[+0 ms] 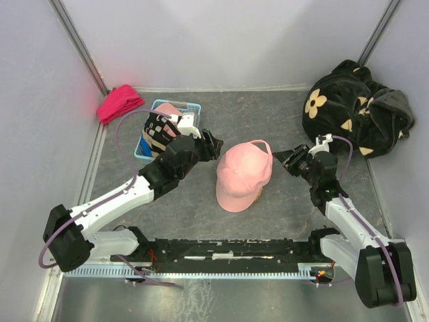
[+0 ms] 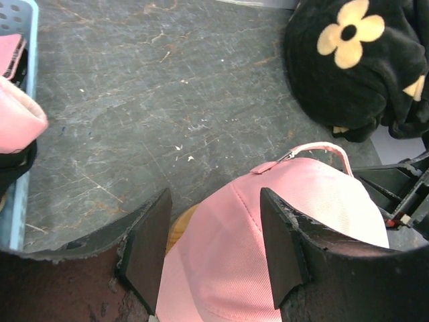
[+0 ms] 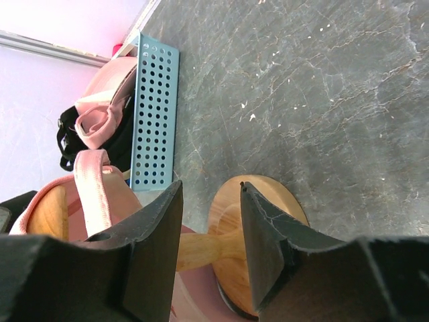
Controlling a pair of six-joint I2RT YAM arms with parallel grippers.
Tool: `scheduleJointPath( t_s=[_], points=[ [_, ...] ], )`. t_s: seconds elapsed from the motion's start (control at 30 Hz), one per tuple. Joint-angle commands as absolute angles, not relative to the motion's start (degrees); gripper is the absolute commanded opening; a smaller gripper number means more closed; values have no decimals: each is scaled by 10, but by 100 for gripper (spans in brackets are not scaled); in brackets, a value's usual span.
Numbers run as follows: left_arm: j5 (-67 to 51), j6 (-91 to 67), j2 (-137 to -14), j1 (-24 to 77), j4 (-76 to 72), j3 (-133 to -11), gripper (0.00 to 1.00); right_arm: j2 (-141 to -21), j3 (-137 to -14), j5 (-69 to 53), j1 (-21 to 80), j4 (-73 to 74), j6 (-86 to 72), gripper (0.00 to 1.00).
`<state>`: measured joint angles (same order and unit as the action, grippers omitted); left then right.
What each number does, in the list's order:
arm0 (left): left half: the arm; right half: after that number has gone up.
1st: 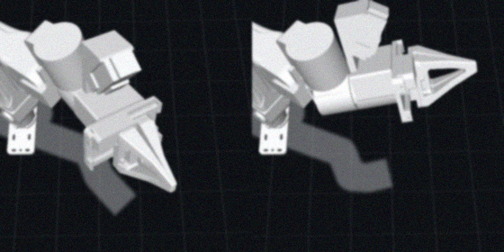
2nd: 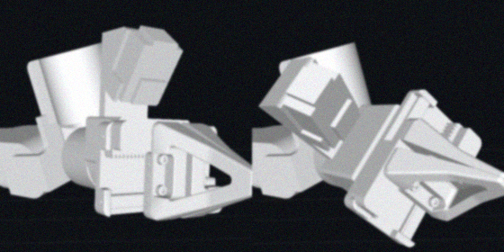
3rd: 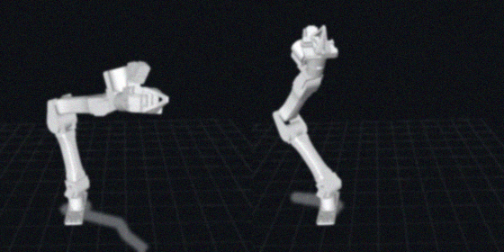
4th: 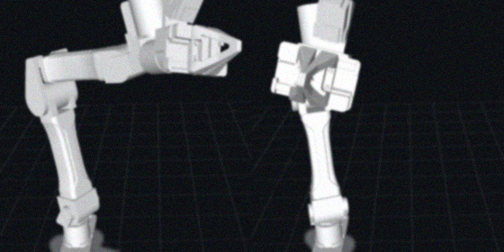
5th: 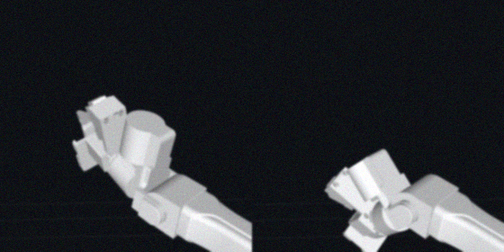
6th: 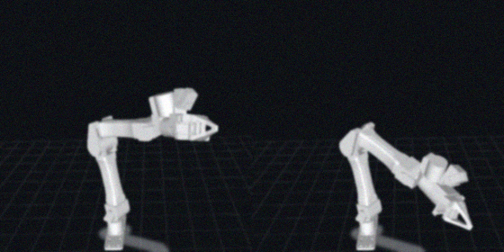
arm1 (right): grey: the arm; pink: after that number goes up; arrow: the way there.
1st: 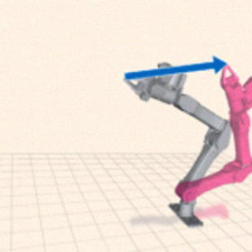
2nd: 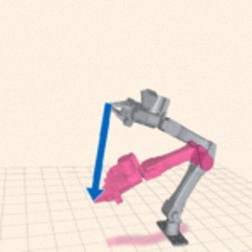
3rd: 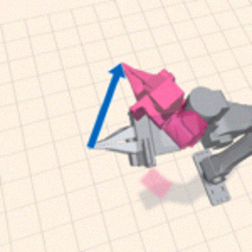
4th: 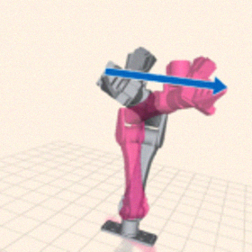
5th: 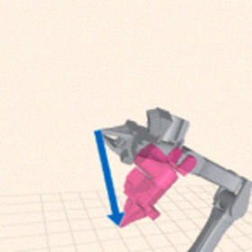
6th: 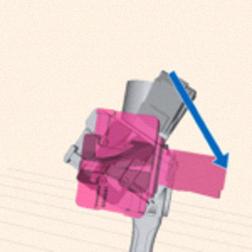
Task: Stack the hats
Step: Place the hat on the hat stand, then move the hat stand to the center of the board.
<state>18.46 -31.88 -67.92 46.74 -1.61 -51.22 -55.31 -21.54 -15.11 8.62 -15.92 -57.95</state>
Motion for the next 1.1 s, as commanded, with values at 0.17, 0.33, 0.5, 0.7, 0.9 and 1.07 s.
scheduleJointPath(
  t_s=[0.17,0.33,0.5,0.7,0.9,1.07],
  points=[
    [320,-289,-652,462,31,-575,73,-492,-248,-96,88,-91,-542,50],
    [266,-313,-664,397,63,-600,75,-461,-265,-79,89,-38,-501,50],
    [136,-371,-669,316,66,-565,73,-439,-249,-88,89,6,-468,50],
    [87,-376,-666,312,53,-538,70,-383,-201,-114,96,59,-469,42],
    [50,-390,-687,313,36,-514,66,-289,-129,-130,131,91,-529,17],
    [32,-396,-722,314,18,-516,65,-262,-67,-102,213,60,-607,3]
  ],
)
